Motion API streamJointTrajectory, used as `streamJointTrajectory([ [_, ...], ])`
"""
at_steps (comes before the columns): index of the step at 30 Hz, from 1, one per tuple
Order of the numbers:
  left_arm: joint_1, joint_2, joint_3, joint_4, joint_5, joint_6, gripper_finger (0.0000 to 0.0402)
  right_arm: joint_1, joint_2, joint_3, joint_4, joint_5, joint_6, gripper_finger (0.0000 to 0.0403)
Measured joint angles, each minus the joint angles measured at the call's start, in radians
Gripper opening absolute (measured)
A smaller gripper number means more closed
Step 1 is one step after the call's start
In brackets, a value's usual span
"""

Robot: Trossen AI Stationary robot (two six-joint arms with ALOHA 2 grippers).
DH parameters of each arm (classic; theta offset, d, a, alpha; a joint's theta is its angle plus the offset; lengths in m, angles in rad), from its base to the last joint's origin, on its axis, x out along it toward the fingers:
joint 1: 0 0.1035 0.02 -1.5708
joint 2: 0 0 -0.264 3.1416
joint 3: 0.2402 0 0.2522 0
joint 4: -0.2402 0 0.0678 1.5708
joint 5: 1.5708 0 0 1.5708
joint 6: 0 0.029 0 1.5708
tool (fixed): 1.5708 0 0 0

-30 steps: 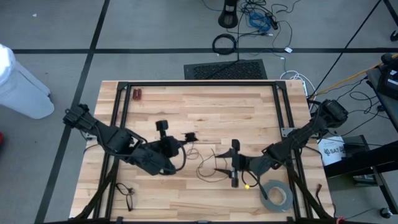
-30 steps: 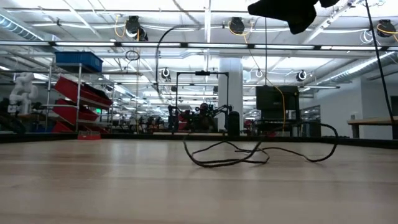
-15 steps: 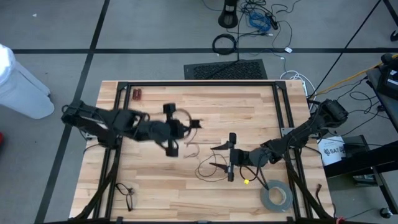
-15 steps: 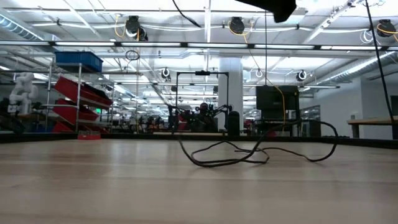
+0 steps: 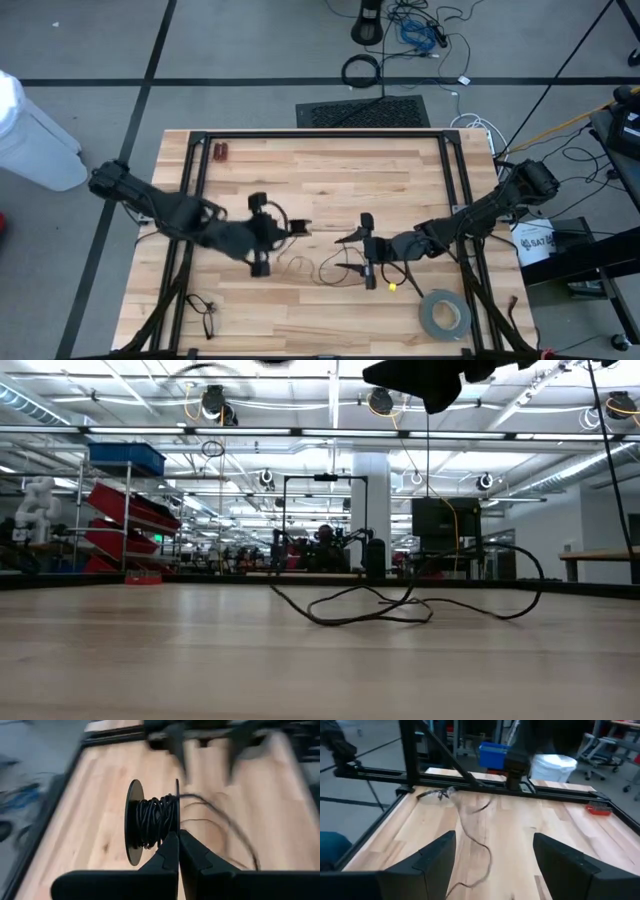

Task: Coil cords
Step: Uncoil the black wire from the spool

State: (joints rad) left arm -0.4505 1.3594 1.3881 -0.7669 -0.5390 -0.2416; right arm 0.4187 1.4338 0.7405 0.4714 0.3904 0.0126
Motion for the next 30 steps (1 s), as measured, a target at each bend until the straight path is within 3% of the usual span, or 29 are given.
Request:
streamJointTrajectory([
  [2,-0.022,-0.012,-0.082,0.11,-0.111,-0.023,0.0,-0.013,0.0,0.0,-0.015,-0.035,-0.017,0.0251],
  [4,-0.03,-0.028,-0.132,0.209,-0.152,0.002,0.0,-0.032,0.0,0.0,-0.013,-0.062,-0.028,0.0251],
  [10,0.008,-0.06,-0.159,0.301,-0.154,0.135,0.0,-0.136,0.007,0.0,0.029,-0.166,0.025,0.0251],
  [16,0.046,-0.104,-0.158,0.298,-0.112,0.188,0.0,-0.221,0.129,0.001,0.294,-0.288,0.054,0.0251],
  [22,0.07,-0.128,-0.157,0.297,-0.089,0.231,0.0,-0.265,0.265,0.077,0.362,-0.288,0.052,0.0251],
  [30,0.125,-0.129,-0.156,0.286,-0.089,0.247,0.0,-0.275,0.416,0.326,0.291,-0.246,-0.037,0.0251],
])
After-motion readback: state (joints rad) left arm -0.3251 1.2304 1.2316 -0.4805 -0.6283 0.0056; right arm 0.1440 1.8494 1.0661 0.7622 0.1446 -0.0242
